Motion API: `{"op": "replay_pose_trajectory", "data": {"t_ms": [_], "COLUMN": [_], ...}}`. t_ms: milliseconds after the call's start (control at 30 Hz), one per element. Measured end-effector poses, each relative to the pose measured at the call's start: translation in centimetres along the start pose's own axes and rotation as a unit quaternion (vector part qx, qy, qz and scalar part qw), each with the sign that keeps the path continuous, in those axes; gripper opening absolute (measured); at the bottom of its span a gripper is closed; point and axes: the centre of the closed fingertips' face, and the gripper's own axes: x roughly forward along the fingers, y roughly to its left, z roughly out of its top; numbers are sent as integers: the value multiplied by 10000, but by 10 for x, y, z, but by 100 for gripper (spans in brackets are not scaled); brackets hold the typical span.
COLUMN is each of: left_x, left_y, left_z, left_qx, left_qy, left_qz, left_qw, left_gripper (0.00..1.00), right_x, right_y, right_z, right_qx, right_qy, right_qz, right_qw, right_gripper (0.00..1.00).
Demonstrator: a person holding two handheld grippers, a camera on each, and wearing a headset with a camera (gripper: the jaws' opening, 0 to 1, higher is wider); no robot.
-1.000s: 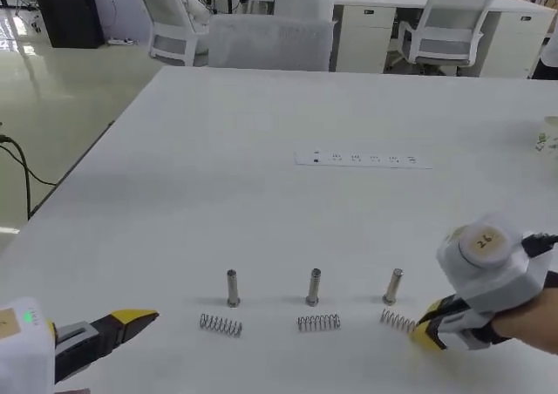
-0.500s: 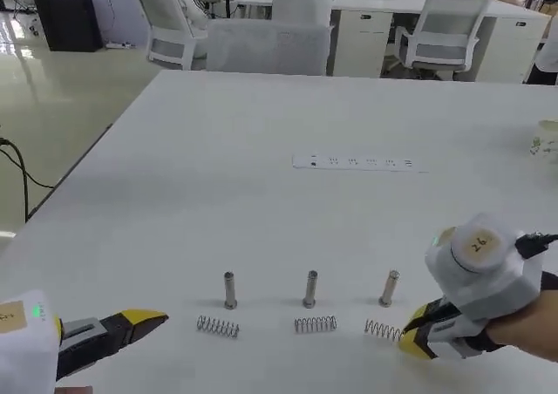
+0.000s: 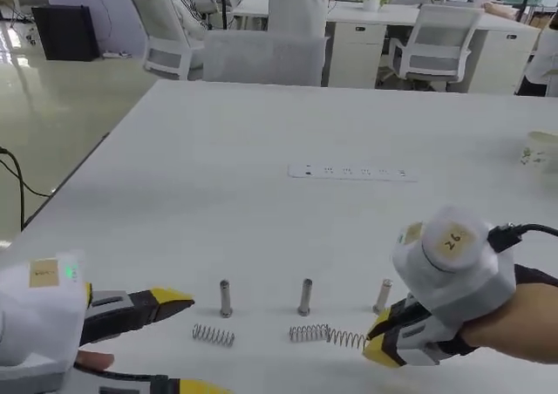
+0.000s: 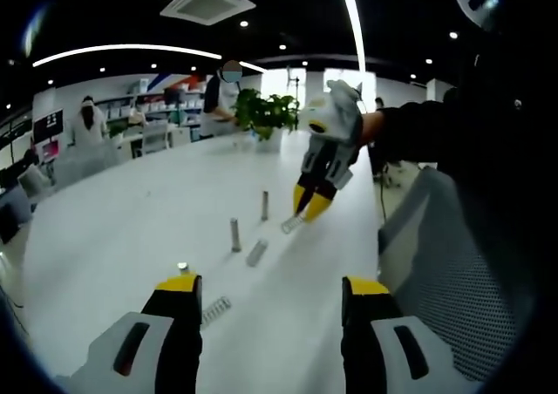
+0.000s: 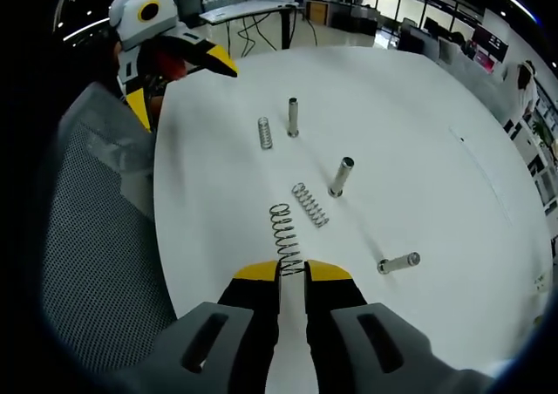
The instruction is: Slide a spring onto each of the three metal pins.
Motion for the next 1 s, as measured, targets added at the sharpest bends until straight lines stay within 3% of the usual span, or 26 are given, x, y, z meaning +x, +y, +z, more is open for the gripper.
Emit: {"op": "replay_pose_trajectory", "data": {"t_ms": [167,433,767,1000], "left_x": [15,39,55,60], "left_y": [-4,-6,-13,-24], "left_z": [4,-1,4,1], "left_qx": [162,40,102,232], "left_qy": [92,208,152,225], "left_qz": [-247,-584,-762,-971], "left_qw": [9995,9981,9969,9948], "left_gripper": [56,48,35,24], "right_x": [0,2,1,3], "right_y": [8,20,28,38], "right_z": [12,22,33,41], "right_qx": [-169,-393,-620,-832], "right_qy": [-13,-8,-33,-22], "right_qz": [77,189,289,432], "right_qw": [9998,9990,9977,9956], "right_gripper": [7,7,7,7]}}
